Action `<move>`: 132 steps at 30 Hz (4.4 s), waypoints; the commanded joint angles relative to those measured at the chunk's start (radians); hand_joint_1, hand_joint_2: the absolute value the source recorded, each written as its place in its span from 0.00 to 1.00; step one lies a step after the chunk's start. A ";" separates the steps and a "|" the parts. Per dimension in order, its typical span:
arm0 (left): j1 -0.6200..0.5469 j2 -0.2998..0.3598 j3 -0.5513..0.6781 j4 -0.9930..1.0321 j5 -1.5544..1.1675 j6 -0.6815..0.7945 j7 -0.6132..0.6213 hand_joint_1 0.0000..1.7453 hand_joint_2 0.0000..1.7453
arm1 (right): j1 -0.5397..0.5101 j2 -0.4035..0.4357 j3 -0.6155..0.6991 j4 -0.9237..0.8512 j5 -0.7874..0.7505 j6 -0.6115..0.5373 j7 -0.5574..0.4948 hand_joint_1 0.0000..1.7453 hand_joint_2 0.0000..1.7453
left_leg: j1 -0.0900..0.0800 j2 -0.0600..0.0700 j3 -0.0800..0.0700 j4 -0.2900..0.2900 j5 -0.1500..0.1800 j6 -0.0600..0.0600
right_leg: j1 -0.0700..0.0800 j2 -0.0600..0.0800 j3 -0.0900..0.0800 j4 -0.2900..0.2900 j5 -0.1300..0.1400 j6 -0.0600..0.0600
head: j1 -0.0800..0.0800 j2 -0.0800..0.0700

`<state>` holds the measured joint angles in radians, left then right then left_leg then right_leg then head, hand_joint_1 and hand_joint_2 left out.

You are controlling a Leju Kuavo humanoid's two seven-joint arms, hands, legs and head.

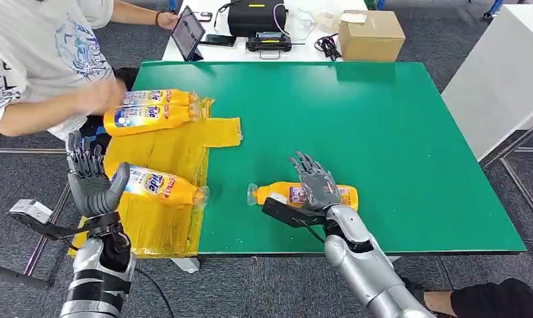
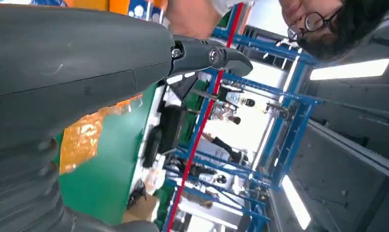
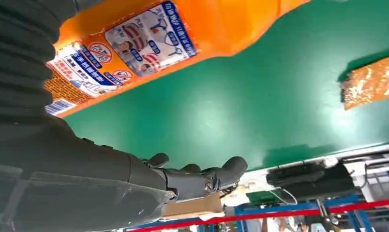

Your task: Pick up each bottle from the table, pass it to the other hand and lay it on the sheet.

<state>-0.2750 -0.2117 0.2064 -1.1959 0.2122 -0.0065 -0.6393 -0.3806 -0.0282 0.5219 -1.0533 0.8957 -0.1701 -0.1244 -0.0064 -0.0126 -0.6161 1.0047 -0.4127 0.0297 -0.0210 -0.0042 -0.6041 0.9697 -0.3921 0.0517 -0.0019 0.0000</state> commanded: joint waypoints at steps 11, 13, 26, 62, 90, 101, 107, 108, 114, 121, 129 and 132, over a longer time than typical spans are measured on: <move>-0.035 0.019 -0.071 0.159 -0.116 0.035 -0.011 0.00 1.00 | -0.118 -0.003 -0.015 0.390 -0.084 0.114 -0.052 0.00 1.00 | 0.000 0.000 0.003 -0.001 -0.001 -0.001 | 0.000 0.000 0.003 -0.001 -0.001 -0.002 | 0.000 0.000; -0.035 0.021 -0.070 0.159 -0.116 0.035 -0.010 0.00 1.00 | -0.120 -0.003 -0.015 0.390 -0.083 0.115 -0.051 0.00 1.00 | 0.001 0.000 0.004 -0.001 -0.001 -0.001 | 0.001 -0.001 0.004 -0.001 -0.001 -0.002 | 0.000 0.000; -0.070 0.018 -0.065 0.230 -0.121 0.028 -0.007 0.00 1.00 | -0.202 -0.035 0.068 0.506 -0.092 0.224 -0.041 0.00 1.00 | 0.001 0.001 0.009 0.000 0.000 -0.001 | 0.001 -0.002 0.008 -0.002 0.000 -0.002 | 0.000 0.000; -0.047 -0.007 -0.105 0.250 -0.117 0.016 0.009 0.00 1.00 | -0.004 0.016 -0.139 0.118 -0.363 0.024 -0.257 1.00 1.00 | 0.002 0.004 0.013 0.000 -0.003 -0.004 | 0.002 0.002 0.011 -0.002 -0.001 -0.002 | 0.000 0.000; 0.054 -0.025 -0.322 0.131 0.011 -0.109 0.167 0.00 1.00 | 0.285 0.150 -0.366 -0.467 -0.393 -0.334 -0.512 1.00 1.00 | 0.001 0.002 0.002 0.000 -0.004 -0.003 | 0.001 0.002 0.001 -0.001 -0.002 -0.002 | 0.000 0.000; 0.158 -0.005 -0.494 0.016 0.073 -0.265 0.238 0.00 1.00 | 0.256 0.273 -0.163 0.029 -0.364 -0.166 -0.572 1.00 1.00 | 0.003 0.009 0.008 -0.002 -0.006 -0.004 | 0.003 0.009 0.005 -0.004 -0.001 -0.004 | 0.000 0.000; 0.147 -0.004 -0.494 0.054 0.106 -0.285 0.260 0.00 1.00 | 0.210 0.298 -0.028 0.136 -0.319 -0.176 -0.541 1.00 1.00 | 0.003 0.008 0.005 -0.001 -0.006 -0.006 | 0.003 0.007 0.001 -0.001 -0.003 -0.004 | -0.001 0.000; 0.149 -0.003 -0.500 0.053 0.102 -0.291 0.258 0.00 1.00 | 0.207 0.301 -0.020 0.146 -0.324 -0.166 -0.538 1.00 1.00 | 0.003 0.007 0.002 -0.002 -0.005 -0.005 | 0.003 0.006 -0.001 -0.001 -0.002 -0.003 | 0.000 0.000; 0.168 -0.007 -0.519 0.038 0.095 -0.306 0.263 0.00 1.00 | 0.195 0.312 0.003 0.188 -0.340 -0.150 -0.521 1.00 1.00 | 0.004 0.007 0.004 -0.001 -0.006 -0.005 | 0.004 0.006 0.002 -0.001 -0.003 -0.003 | 0.000 0.000; 0.144 -0.014 -0.515 0.090 0.073 -0.271 0.274 0.00 1.00 | 0.170 0.340 0.075 0.252 -0.300 -0.166 -0.502 1.00 1.00 | 0.003 0.005 0.001 -0.001 -0.005 -0.005 | 0.002 0.005 0.000 -0.001 -0.002 -0.003 | 0.000 0.000; 0.140 -0.012 -0.518 0.089 0.059 -0.269 0.268 0.00 1.00 | 0.163 0.338 0.079 0.258 -0.303 -0.174 -0.501 1.00 1.00 | 0.002 0.005 0.001 -0.001 -0.004 -0.004 | 0.002 0.004 -0.001 -0.001 -0.002 -0.002 | 0.000 0.000; 0.139 -0.008 -0.524 0.085 0.042 -0.277 0.267 0.00 1.00 | 0.150 0.343 0.096 0.268 -0.311 -0.164 -0.490 1.00 1.00 | 0.002 0.005 0.001 -0.001 -0.004 -0.004 | 0.002 0.004 -0.002 0.000 -0.002 -0.002 | 0.000 0.000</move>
<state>-0.0982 -0.2415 -0.2541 -1.1646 0.2918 -0.2716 -0.3811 -0.1833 0.3017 0.5131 -0.9037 0.5856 -0.3494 -0.6268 -0.0050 -0.0081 -0.6184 1.0043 -0.4154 0.0269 -0.0200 -0.0004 -0.6087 0.9698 -0.3929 0.0510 -0.0019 0.0000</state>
